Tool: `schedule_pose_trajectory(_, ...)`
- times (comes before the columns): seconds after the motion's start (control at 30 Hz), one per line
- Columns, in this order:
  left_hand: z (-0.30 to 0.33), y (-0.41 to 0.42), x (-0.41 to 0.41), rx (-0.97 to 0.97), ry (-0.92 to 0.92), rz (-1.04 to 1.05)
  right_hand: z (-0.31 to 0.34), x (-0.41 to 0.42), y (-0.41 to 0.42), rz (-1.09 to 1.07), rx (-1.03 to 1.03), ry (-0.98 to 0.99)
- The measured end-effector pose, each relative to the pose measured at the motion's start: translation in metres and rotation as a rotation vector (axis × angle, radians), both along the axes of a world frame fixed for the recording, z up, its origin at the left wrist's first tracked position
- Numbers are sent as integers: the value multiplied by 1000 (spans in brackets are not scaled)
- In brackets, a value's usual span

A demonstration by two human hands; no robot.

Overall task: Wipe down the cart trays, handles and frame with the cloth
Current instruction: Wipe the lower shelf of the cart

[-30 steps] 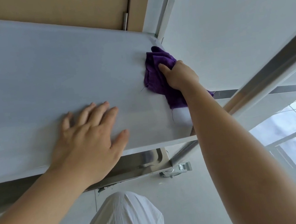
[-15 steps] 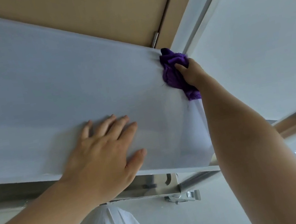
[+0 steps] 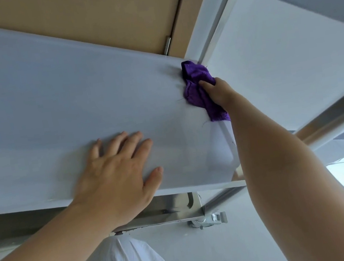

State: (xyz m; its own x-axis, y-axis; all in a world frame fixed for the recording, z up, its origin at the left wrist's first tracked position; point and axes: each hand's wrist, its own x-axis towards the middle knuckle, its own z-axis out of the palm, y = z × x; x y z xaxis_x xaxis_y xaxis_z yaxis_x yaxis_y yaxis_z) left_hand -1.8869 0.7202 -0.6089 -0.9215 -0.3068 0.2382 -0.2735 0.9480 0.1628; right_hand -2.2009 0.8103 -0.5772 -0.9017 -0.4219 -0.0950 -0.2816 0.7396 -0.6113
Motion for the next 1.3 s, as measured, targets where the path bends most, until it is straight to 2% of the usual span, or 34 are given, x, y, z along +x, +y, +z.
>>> schedule_pose_trajectory(0.2, 3, -2, -2, -8, -13, -17, -1, 22, 7, -95, 64, 24)
schedule_pose_trajectory(0.57, 9, -3, -1, 53, -130, -1, 1, 104, 45, -242, 390, 227)
schedule_pose_trajectory(0.73, 13, -4, -4, 100, -130, -39, 4, 142, 66, -49, 318, 337)
schedule_pose_trajectory(0.8, 11, -4, -2, 105, -136, -52, 3, 154, 77, 48, 235, 254)
schedule_pose_trajectory(0.9, 11, -5, 0, 101, -137, -59, 16, 174, 91, 97, 119, 4)
schedule_pose_trajectory(1.03, 15, -4, 1, 111, -141, -74, 49, 198, 105, 310, 204, -228)
schedule_pose_trajectory(1.13, 17, -4, 2, 131, -156, -71, 60, 204, 107, 335, 185, -340)
schedule_pose_trajectory(1.17, 17, -4, 2, 132, -162, -74, 59, 204, 106, 345, 247, -297)
schedule_pose_trajectory(1.2, 17, -4, 2, 134, -166, -78, 56, 202, 105, 380, 393, -188)
schedule_pose_trajectory(1.27, 17, -5, 3, 146, -174, -83, 42, 195, 104, 517, 763, 120)
schedule_pose_trajectory(1.3, 17, -6, 4, 151, -181, -86, 32, 192, 105, 569, 855, 247)
